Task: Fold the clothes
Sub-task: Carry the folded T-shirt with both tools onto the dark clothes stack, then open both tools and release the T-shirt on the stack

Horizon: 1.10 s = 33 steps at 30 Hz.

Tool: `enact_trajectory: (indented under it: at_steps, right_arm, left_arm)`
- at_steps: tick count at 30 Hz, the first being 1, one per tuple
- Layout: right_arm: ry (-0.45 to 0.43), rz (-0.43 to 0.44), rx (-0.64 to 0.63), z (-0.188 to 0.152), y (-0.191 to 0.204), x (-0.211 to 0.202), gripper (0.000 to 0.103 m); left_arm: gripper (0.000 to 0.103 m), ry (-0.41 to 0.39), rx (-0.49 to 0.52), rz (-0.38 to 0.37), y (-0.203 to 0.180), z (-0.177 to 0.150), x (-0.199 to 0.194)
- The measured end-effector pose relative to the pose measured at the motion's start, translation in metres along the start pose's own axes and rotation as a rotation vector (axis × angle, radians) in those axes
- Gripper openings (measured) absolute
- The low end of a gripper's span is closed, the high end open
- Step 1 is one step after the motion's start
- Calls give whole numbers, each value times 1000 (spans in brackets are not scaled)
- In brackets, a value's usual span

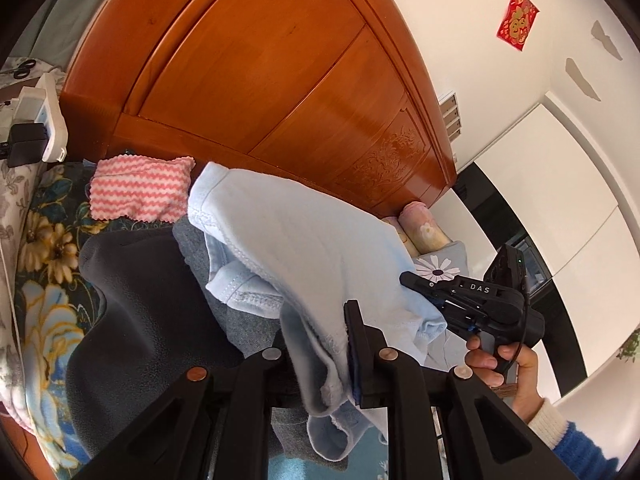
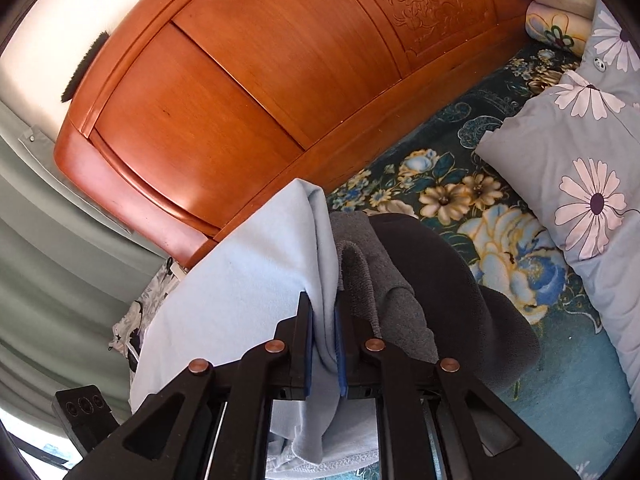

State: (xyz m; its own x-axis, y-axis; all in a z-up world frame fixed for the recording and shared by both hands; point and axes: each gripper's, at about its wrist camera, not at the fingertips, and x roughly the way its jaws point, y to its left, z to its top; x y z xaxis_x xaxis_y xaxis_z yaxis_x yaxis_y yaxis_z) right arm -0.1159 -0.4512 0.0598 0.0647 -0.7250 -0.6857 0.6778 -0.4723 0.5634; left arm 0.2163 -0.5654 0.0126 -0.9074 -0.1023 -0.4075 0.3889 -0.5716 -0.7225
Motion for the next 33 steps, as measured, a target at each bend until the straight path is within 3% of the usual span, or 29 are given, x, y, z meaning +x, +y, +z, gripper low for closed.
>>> enact_trajectory:
  at_steps: [3,5,9,13,17,19,22,25,28,30,32,33]
  right_arm:
    - [-26,-35,-36,3,8,-17,17]
    - [-56,-81,-62,5,13,-31,18]
    - [-74,-129,-135,-4,29,-47,18]
    - [-37,-137,-287,-31,58,-36,19]
    - [3,-139,-348,-50,73,-13,19]
    - [6,-174,-342,-54,74,-5,19]
    - [-73,-138,-323,-68,78,-20,19]
    - [-122,-109,-342,-99,81,-35,42]
    - [-87,-115,-357,-130,80,-34,42]
    - [-50,-126,-358,-145,75,-32,42]
    - [-33,-157,-342,-156,70,-31,42]
    - [-33,-181,-324,-160,66,-31,44]
  left_arm:
    - [34,-11,-23,38,3,2,-12]
    - [55,-45,-62,107,9,3,-25]
    - [56,-122,-88,158,7,4,-49]
    - [56,-112,111,203,-33,3,-46]
    - [59,-32,245,224,-55,-1,-16]
    - [59,-1,247,270,-57,-4,-9]
    - [59,-41,228,241,-60,-14,-20]
    - [59,-57,214,259,-63,-32,-30]
    - [59,-51,213,300,-65,-54,-38]
    - [65,-49,207,336,-68,-68,-41]
    - [81,-43,176,366,-68,-81,-42]
    - [83,-41,156,370,-67,-87,-41]
